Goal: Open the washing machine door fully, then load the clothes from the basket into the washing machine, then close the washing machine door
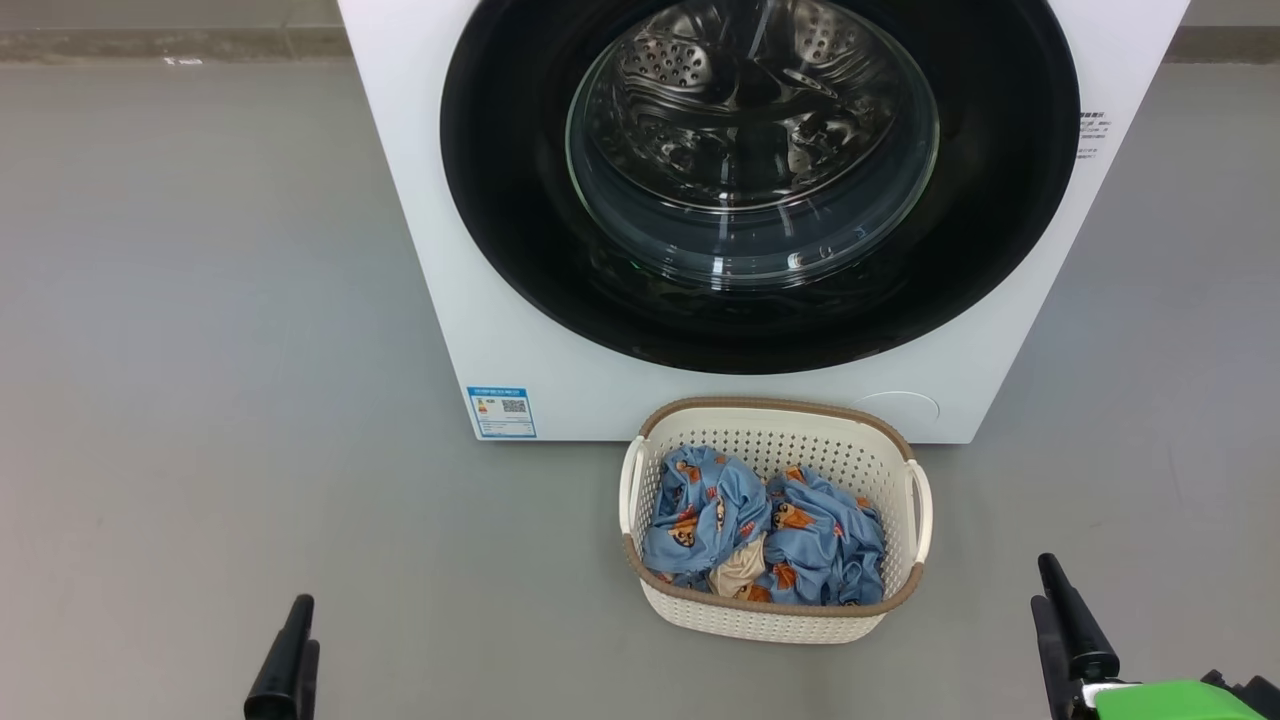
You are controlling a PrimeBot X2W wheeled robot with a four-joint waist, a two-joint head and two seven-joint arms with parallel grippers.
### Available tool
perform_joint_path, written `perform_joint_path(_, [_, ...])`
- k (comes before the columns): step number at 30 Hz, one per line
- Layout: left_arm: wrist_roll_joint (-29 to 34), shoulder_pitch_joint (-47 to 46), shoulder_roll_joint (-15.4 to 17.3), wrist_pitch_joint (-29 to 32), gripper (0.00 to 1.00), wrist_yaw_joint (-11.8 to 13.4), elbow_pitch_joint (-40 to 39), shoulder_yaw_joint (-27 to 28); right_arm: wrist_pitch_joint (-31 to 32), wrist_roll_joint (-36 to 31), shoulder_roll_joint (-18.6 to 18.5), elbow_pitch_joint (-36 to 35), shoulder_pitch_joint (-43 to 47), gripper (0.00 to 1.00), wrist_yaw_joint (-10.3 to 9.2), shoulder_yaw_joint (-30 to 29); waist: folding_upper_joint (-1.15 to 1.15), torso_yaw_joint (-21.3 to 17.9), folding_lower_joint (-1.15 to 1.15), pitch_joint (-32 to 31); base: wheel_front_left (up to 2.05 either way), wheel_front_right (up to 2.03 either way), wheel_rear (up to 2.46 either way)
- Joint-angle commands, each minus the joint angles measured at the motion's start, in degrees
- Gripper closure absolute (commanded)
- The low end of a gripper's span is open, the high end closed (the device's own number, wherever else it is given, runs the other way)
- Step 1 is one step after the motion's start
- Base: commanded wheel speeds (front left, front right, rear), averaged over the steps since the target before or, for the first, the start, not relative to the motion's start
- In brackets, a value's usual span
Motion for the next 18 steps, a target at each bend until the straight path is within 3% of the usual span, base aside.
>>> perform_joint_path(1, [1.79, -1.74, 1.55, -0.72, 0.0, -0.03, -2.14, 0.26, -0.69, -2.21, -0.46, -1.73, -1.75, 0.0, 0.02, 0.88, 0.0, 0.03, -0.01, 0.01, 0.0, 0.0, 0.0])
perform_joint_path(18, [16.03, -1.63, 2.4, -3.41, 0.0, -0.06, -4.46, -0.64, -3.37, -14.43, -1.18, -0.95, -2.66, 0.0, 0.03, 2.98, 0.0, 0.1, -0.01, 0.12, 0.0, 0.0, 0.0])
